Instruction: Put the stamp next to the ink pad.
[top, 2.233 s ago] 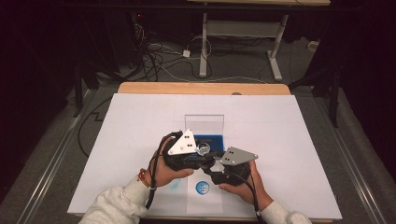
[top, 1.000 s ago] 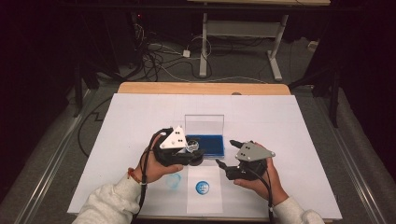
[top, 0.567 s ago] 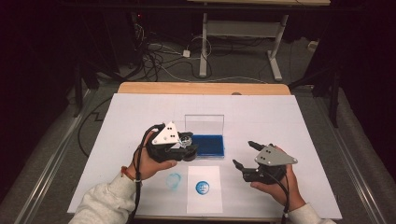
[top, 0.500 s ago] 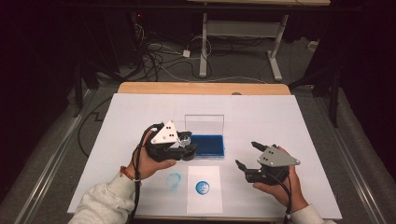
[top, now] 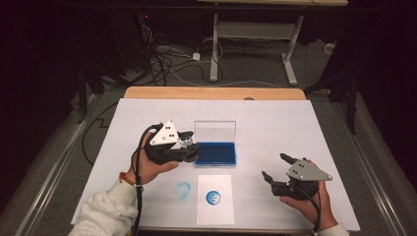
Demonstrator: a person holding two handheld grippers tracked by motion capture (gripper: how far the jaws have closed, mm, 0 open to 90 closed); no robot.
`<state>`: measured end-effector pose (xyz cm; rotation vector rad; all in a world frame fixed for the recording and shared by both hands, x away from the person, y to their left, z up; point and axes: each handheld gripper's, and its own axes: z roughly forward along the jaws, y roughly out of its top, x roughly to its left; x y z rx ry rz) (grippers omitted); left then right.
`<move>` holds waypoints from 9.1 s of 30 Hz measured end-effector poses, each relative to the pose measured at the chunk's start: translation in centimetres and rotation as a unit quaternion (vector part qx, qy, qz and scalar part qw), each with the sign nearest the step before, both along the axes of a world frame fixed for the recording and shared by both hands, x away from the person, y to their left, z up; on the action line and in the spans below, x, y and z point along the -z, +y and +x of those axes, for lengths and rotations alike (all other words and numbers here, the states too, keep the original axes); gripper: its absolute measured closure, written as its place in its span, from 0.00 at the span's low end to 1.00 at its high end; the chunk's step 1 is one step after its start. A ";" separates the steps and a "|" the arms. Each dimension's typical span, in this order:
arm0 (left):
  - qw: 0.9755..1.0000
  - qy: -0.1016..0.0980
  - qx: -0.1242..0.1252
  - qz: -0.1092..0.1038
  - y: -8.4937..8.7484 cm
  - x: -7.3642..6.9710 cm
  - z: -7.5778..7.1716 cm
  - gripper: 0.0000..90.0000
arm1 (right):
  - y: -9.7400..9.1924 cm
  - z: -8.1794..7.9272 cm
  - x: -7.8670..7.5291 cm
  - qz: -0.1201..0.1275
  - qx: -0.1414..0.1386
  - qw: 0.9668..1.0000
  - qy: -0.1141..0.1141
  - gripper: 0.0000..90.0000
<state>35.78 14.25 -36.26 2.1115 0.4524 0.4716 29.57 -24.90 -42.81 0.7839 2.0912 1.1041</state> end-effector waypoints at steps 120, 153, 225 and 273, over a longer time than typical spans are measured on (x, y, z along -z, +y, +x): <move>0.993 -0.004 -0.093 0.076 -0.8 6.0 3.8 0.17 | 0.3 -0.6 1.3 -0.029 -0.026 0.999 0.028 0.27; 0.995 -0.063 -0.069 0.036 0.1 3.0 -0.2 0.17 | 0.2 -1.7 0.8 -0.030 -0.003 1.000 -0.004 0.26; 0.988 -0.062 -0.114 0.078 6.9 10.4 -6.8 0.17 | 0.5 -2.2 0.8 -0.026 0.007 0.999 -0.017 0.25; 0.988 -0.040 -0.119 0.093 7.7 11.0 -7.0 0.17 | 0.5 -2.3 1.5 -0.041 0.005 0.999 -0.009 0.25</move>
